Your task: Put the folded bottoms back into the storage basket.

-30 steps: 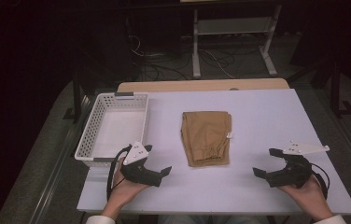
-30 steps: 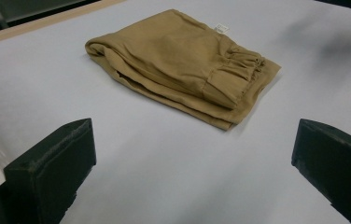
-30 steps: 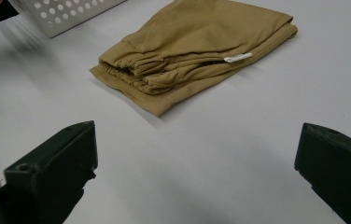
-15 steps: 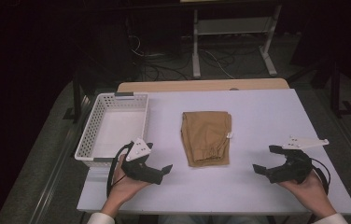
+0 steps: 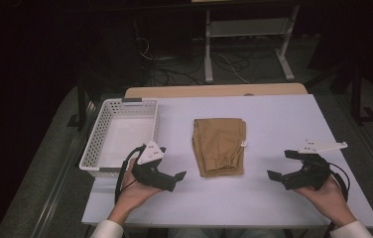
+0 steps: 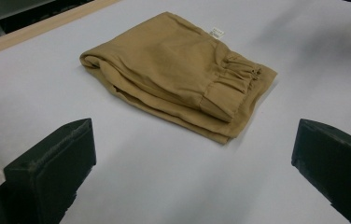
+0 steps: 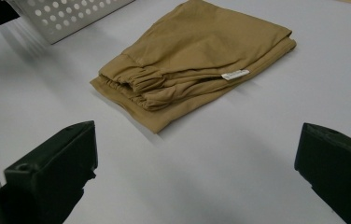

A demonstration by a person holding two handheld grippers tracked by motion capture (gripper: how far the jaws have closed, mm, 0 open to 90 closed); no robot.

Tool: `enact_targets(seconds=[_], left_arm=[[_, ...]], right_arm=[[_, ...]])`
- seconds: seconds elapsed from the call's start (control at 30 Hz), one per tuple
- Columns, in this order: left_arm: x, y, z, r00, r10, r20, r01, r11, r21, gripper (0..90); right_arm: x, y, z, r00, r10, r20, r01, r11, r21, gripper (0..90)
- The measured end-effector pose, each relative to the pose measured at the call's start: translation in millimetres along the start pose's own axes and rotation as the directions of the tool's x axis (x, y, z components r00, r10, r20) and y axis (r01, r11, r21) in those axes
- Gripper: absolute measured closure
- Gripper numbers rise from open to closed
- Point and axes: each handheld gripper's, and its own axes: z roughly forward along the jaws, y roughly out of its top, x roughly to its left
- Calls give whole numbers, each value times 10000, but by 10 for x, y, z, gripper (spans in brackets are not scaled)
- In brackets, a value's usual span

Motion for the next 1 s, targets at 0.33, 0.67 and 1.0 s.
enact_targets(seconds=[0.33,0.67,1.0], left_arm=[[64,147,22,9999,108,-10,-108,9999,37,7],[115,279,66,9999,112,-21,-112,9999,-33,7],[175,328,128,10000,-25,-87,25,10000,-56,7]], right_arm=[[5,132,82,9998,-148,-135,150,9998,148,0],[-10,192,146,9996,-146,-234,151,9996,222,0],[-45,272,200,9995,-76,-313,85,9996,279,0]])
